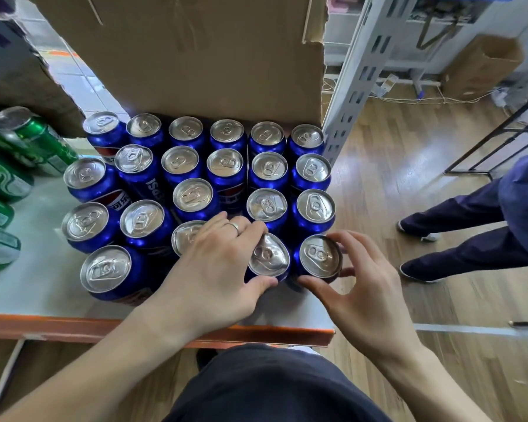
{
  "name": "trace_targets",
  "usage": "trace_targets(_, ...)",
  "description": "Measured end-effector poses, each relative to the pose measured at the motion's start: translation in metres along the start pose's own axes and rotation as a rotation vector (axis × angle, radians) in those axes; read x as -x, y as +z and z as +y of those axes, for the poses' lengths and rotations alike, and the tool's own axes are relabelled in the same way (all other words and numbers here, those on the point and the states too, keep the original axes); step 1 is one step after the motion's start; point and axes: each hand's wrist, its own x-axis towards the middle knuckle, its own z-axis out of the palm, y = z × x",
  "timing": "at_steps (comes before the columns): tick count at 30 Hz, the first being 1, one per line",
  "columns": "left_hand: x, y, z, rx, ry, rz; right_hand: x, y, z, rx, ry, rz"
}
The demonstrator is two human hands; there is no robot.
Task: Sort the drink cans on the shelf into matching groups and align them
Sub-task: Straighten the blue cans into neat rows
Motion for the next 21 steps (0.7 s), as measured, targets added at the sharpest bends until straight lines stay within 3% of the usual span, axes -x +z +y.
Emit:
trace_targets(5,-0.004,-0.003,0.003,0.02,-0.055,-0.01,-0.004,0.001,-0.002,0.006,0.033,-0.045)
trace_targets(12,0.006,-0.013,-0.013,0.003,0.027,0.056,-0.002,-0.003,-0.004,0.093,0.024,-0.03)
trace_targets(21,0.034,-0.063,-0.082,-0.119,-0.045,0.211,-0.026,0.004,-0.068,0.189,-0.231,0.037)
